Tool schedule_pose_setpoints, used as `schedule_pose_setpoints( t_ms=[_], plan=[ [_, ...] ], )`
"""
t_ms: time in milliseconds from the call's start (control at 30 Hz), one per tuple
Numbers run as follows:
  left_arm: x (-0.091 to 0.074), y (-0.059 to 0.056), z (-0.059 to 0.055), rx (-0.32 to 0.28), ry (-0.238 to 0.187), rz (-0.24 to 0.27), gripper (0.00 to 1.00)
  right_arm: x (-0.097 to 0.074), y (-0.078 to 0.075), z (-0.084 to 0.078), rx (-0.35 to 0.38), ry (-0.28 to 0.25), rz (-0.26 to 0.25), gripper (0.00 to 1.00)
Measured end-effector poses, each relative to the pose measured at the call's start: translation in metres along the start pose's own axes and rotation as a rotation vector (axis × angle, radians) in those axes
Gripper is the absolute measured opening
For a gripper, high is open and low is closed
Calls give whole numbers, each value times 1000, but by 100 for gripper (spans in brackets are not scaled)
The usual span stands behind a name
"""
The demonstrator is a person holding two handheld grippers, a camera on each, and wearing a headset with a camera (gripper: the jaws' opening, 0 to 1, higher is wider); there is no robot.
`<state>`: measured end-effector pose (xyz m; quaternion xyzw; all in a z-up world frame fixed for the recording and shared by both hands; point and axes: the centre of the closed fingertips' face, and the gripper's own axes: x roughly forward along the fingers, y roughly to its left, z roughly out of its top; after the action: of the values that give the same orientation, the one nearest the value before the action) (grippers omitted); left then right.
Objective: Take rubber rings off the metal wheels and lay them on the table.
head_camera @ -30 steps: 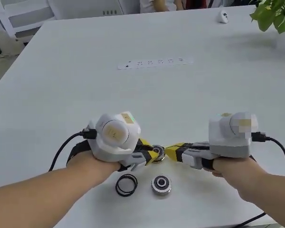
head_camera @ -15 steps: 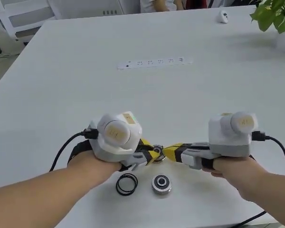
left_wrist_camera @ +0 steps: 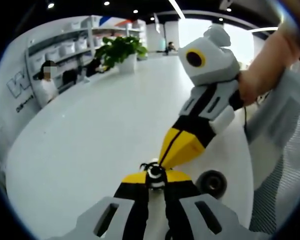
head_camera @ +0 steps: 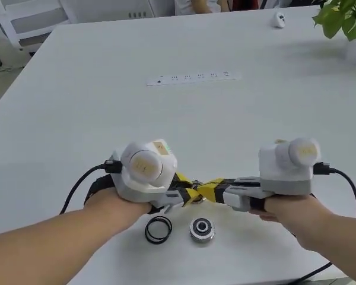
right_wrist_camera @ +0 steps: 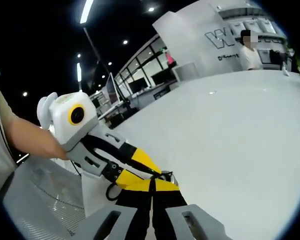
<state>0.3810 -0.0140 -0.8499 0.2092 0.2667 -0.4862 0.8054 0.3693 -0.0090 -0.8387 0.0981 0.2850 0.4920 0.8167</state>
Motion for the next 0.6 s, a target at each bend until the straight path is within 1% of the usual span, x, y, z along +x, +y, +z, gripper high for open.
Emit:
schedule_pose_setpoints(
  t_ms=[67,100,200,233,300,433,600],
  plan=[
    [0,0,0,0,0,0,10,-1,-2,0,0,-3,-4,0],
    [0,-1,0,-2,0,0,10,-3,-4,1,14,-10,-3,0],
    [0,-1,0,-3,-1,-1,10,-4,-3,1,23,-13,3,0],
    [0,-1,0,-3,-1,-1,10,-4,1,1,25,-12,22,0],
    [0,-1,0,-2,0,-2,10,-2,6,1,11,-4,34,0],
    [0,-1,0,-4,1,-4,10,-5,2,2,33,-16,29,0],
    [-1,-1,0,-16,-8,-9,11,-3,4,3,27,-11,31,0]
  ],
)
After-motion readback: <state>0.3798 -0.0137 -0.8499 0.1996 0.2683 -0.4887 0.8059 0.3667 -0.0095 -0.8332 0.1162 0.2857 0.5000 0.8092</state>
